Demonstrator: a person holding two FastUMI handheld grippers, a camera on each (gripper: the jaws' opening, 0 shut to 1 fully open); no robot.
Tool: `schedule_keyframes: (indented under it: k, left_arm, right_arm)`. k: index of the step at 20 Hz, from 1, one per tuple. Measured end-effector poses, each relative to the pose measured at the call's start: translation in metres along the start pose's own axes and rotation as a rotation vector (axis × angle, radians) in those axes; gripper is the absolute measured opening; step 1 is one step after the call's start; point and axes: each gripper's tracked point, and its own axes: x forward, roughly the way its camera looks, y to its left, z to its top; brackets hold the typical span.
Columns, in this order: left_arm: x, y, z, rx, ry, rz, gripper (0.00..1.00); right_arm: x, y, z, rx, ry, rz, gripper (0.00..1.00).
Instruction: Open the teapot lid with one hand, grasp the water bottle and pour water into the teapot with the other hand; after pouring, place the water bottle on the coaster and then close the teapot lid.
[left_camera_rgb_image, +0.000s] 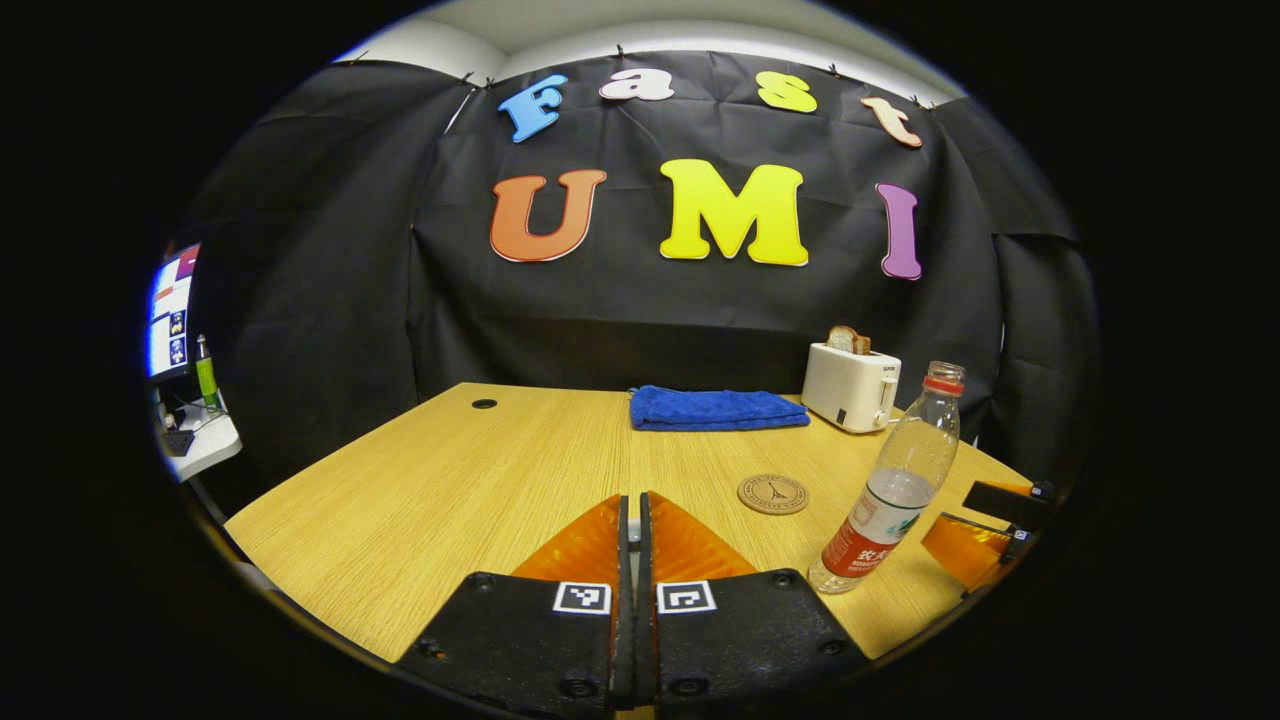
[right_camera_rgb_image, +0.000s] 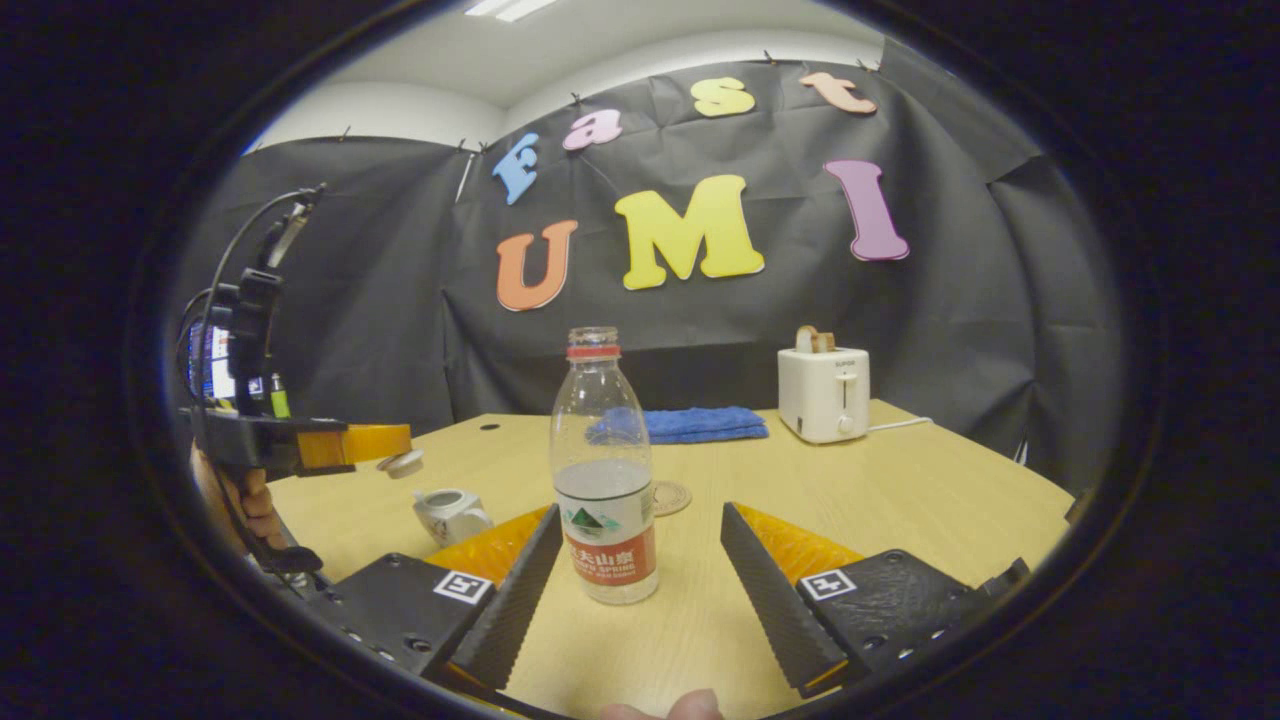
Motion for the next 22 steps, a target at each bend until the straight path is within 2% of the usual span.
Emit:
schedule_keyframes:
  k: [3, 5, 10, 11, 14, 15, 17, 19, 22]
  left_arm:
    - [-0.005, 0.007, -0.001, -0.019, 0.002, -0.006, 0.03]
    - [-0.009, 0.015, 0.001, -0.027, -0.002, -0.004, 0.03]
    - [-0.014, 0.025, 0.000, -0.004, -0.014, -0.007, 0.03]
    - [-0.014, 0.025, -0.004, -0.006, -0.006, -0.011, 0.03]
    - [-0.015, 0.028, -0.009, -0.006, 0.005, -0.019, 0.03]
    - [-0.016, 0.030, -0.010, -0.007, 0.003, -0.023, 0.03]
    - [-0.016, 0.033, -0.010, -0.008, 0.003, -0.028, 0.03]
    - [-0.016, 0.039, -0.009, -0.015, 0.000, -0.025, 0.03]
    - [-0.019, 0.047, -0.006, -0.025, -0.004, -0.017, 0.03]
  right_arm:
    - [0.019, 0.015, 0.002, 0.025, 0.012, 0.023, 0.96]
    - [0.029, 0.018, 0.003, 0.013, 0.016, 0.015, 0.92]
    - [0.044, 0.018, 0.007, 0.014, 0.014, -0.021, 0.92]
    - [0.044, 0.020, 0.008, 0.015, 0.014, -0.022, 0.95]
    - [0.043, 0.027, 0.007, -0.014, 0.023, -0.025, 0.78]
    - [0.044, 0.029, 0.007, -0.027, 0.029, -0.018, 0.77]
    - [0.047, 0.034, 0.014, -0.105, 0.035, 0.002, 0.73]
    - [0.052, 0.038, 0.028, -0.256, 0.033, -0.016, 0.70]
    - [0.064, 0.036, 0.034, -0.472, 0.054, -0.038, 0.70]
